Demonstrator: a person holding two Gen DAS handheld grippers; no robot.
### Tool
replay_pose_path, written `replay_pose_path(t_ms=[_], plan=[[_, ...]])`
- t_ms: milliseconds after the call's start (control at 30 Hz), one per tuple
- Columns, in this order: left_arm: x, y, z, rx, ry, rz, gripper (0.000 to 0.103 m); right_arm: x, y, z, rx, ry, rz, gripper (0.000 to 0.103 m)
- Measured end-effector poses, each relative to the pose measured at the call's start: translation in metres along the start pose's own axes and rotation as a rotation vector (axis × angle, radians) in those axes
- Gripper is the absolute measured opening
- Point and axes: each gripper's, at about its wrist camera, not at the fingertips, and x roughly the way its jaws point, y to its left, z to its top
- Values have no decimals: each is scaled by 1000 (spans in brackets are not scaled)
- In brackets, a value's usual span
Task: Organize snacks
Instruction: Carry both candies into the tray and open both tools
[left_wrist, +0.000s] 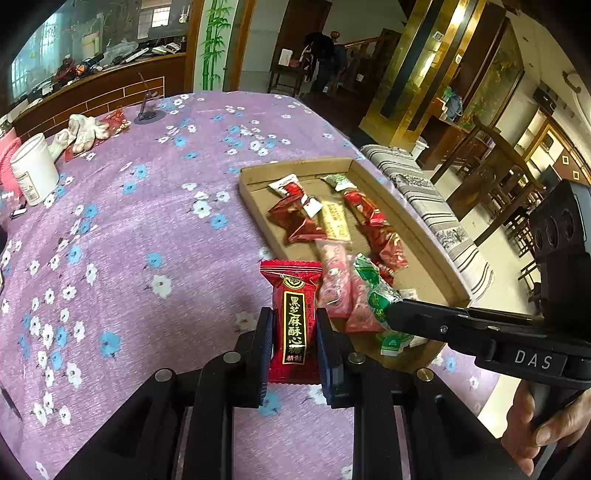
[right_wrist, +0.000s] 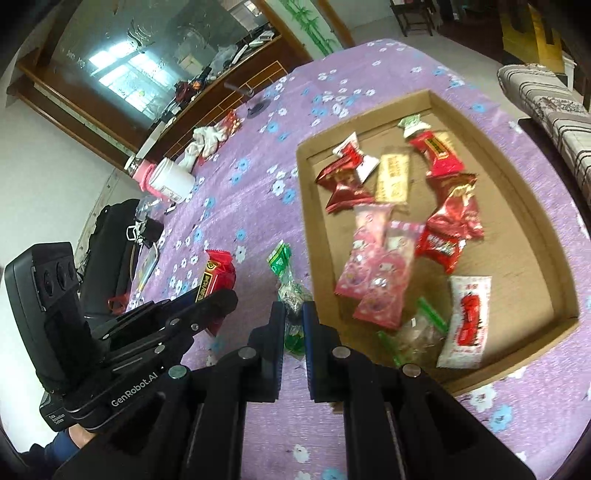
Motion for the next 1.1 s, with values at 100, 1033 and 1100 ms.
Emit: replay_pose_path(t_ms=[100, 1033, 1100], plan=[[2, -6, 2, 7, -2, -8, 21, -5, -5, 1, 8, -5, -5, 9], [17, -39, 4, 49, 16, -36, 21, -26, -29, -3, 37, -29, -22, 9], [18, -41, 4, 52, 17, -37, 21, -27, -30, -4, 39, -30, -23, 9]])
